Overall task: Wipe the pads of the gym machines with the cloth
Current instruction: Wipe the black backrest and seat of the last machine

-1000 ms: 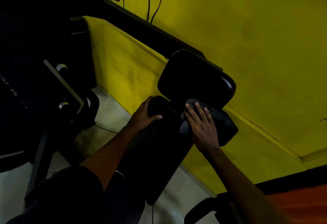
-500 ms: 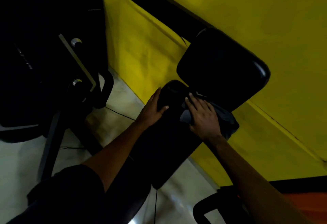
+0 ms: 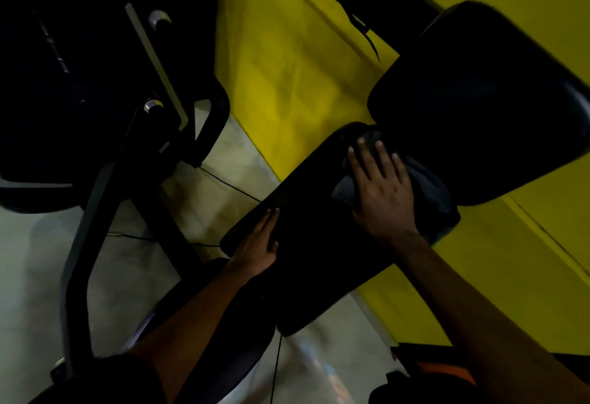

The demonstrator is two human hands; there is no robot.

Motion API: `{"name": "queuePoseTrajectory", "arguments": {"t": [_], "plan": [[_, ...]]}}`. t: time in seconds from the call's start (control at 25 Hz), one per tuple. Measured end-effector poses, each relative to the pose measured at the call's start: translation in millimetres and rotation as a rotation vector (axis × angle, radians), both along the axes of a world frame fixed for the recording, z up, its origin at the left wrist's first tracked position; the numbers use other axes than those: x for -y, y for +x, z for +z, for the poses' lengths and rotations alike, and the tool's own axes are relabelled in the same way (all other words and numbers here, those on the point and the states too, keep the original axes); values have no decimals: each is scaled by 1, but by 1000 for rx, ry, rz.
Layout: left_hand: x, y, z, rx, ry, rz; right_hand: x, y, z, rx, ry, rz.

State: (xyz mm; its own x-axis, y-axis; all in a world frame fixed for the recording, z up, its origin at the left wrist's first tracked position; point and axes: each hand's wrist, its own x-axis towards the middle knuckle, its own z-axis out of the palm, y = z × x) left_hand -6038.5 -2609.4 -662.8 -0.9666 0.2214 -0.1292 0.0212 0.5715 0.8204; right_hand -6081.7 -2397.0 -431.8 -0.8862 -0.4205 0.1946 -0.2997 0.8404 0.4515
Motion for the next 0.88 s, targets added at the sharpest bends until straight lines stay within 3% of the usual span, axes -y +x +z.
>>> {"name": "queuePoseTrajectory", "arguments": {"t": [0.24,0.48,0.64,0.88], "plan": [[20,4,-39,-84,-162,45,54,-22,-69,102,174,178],[57,43,-98,251,-471,-98,47,-23,-72,119,159,238],[66,62,-125,314,-609,-186,78,-31,-110,136,230,249],[84,71,-142,175,-641,-246,86,-29,-148,239,258,277]]}}
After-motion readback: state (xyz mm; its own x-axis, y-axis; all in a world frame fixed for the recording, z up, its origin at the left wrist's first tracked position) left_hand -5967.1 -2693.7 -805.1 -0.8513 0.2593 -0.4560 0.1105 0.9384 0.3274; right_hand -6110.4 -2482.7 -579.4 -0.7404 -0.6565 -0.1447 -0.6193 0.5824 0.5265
